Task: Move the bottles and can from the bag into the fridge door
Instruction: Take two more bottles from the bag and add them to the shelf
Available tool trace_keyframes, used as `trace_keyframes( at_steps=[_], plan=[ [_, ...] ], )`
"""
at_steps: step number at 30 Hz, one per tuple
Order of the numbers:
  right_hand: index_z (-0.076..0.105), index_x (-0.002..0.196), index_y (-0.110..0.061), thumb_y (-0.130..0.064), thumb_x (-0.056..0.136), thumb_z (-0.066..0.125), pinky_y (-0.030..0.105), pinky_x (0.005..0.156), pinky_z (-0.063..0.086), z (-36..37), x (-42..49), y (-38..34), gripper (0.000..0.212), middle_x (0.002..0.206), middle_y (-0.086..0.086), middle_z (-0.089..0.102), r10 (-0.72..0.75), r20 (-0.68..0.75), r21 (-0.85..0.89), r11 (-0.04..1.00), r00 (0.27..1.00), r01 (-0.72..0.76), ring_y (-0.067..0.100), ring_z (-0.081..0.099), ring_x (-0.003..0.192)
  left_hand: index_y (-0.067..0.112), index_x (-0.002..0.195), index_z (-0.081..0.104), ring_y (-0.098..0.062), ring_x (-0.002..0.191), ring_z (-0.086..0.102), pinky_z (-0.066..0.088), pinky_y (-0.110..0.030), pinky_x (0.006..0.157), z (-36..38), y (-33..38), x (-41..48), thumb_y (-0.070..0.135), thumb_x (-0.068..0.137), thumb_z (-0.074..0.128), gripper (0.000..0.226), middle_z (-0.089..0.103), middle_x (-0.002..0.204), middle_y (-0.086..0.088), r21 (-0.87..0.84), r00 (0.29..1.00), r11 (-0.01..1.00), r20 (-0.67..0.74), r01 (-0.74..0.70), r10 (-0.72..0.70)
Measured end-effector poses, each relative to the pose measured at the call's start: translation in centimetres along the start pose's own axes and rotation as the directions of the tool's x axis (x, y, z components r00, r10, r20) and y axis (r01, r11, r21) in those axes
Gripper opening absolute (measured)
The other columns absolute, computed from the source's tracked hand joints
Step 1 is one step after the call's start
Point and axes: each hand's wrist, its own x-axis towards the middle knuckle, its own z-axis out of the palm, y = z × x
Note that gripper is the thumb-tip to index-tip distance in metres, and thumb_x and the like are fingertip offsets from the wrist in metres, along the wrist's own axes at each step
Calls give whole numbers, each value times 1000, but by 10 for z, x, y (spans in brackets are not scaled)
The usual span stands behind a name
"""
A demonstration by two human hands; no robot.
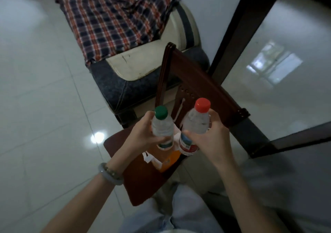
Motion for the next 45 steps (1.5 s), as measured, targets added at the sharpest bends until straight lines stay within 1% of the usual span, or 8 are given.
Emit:
trace_keyframes(
  at_steps=[7,13,19,25,29,33,39,45],
  plan=[
    [54,101,-28,-27,59,85,11,76,48,4,-105,-6,53,95,-15,60,131,-214,45,991,968,-124,-7,58,90,24,117,46,-10,101,58,53,-40,80,-3,18,-37,51,58,79,73,58,112,6,137,939,957,269,-255,212],
    [52,99,-35,-29,57,85,20,77,50,-1,-192,-6,54,92,-22,58,231,-416,84,973,879,-216,-7,57,89,20,109,49,12,93,50,41,-5,75,25,49,-75,32,61,85,61,51,95,19,175,836,885,447,-432,319],
    [54,109,-27,-30,58,86,24,79,53,-29,-274,3,60,100,-9,66,414,-549,218,910,726,-354,2,62,91,23,116,46,-5,96,58,53,-28,80,83,96,-110,46,58,80,71,60,109,8,43,623,811,663,-584,414],
    [52,96,-40,-26,56,87,6,70,41,-74,-378,12,55,87,-24,59,522,-692,354,847,499,-396,-15,55,83,22,117,49,-2,94,59,53,-27,79,167,157,-167,42,56,84,74,61,109,11,-88,444,760,766,-644,466],
    [55,112,-29,-26,57,86,23,83,48,-101,-465,21,64,102,-14,64,538,-762,400,829,360,-392,-1,58,97,34,119,45,6,92,57,48,-16,77,226,194,-238,38,55,87,76,57,105,21,-182,315,737,818,-650,480],
    [57,100,-33,-28,55,86,30,80,53,-126,-559,29,54,95,-13,67,571,-796,465,789,202,-401,5,63,92,31,116,49,-3,100,61,54,-36,86,284,220,-316,50,49,85,78,64,111,13,-255,216,750,858,-610,467],
    [58,91,-35,-39,55,80,47,77,56,-149,-683,38,42,86,-6,69,607,-794,572,725,-37,-383,11,66,82,25,116,51,-3,98,62,54,-37,84,356,254,-429,54,47,81,80,65,110,11,-392,77,748,859,-536,506],
    [53,100,-36,-25,59,85,27,75,51,-169,-768,37,53,91,-19,62,577,-790,609,700,-208,-373,-3,59,84,25,122,49,-1,100,61,53,-33,89,411,288,-515,30,59,86,74,63,113,12,-441,-55,756,877,-484,477]
  ],
)
